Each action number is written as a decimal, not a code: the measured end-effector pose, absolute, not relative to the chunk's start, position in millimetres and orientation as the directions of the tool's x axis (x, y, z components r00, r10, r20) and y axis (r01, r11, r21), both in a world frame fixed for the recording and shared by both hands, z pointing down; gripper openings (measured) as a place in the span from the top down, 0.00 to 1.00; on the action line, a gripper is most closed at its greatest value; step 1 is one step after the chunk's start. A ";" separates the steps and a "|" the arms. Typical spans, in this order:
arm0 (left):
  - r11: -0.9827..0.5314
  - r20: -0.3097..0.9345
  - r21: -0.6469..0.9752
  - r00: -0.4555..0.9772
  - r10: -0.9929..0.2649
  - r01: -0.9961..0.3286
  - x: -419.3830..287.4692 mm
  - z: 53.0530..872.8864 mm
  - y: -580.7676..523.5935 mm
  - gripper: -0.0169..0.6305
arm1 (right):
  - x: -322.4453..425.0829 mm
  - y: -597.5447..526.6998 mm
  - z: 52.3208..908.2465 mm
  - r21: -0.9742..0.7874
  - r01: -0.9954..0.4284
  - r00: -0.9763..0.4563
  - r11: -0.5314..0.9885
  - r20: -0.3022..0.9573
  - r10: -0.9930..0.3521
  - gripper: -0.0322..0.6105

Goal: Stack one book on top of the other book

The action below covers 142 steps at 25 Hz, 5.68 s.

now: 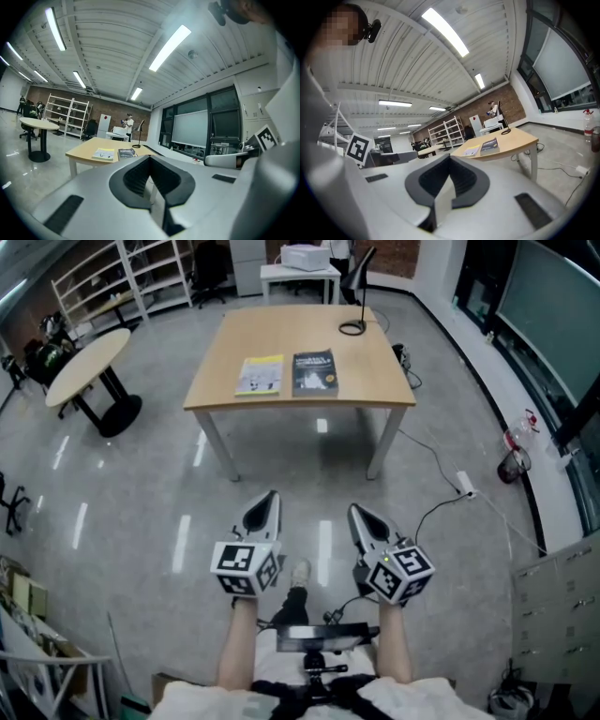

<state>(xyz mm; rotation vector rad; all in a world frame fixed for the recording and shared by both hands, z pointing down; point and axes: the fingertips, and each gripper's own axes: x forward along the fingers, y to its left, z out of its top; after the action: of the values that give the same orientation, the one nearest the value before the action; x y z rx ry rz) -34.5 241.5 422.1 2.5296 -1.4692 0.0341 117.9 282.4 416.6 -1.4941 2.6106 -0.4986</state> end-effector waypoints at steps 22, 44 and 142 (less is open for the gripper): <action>-0.509 0.238 0.222 0.552 -0.799 -0.832 10.1 472.5 -150.3 0.98 | 148.4 -109.6 456.5 -0.316 -0.850 -0.499 0.420 0.234 -0.834 0.96; -0.414 0.605 0.207 0.449 -0.658 -0.886 53.5 635.2 -346.4 0.98 | 168.5 -334.7 624.6 -0.376 -0.857 -0.514 0.351 0.594 -0.619 0.96; -0.330 0.593 0.647 0.725 -0.351 -0.688 34.0 675.4 -249.5 0.63 | 172.0 -256.8 671.2 -0.653 -0.722 -0.674 0.228 0.588 -0.447 0.42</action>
<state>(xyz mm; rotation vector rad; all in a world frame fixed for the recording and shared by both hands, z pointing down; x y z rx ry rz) 34.0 -249.5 675.4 1.9436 -0.7964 0.4305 172.0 -256.8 671.2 -1.3097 2.6646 -1.7007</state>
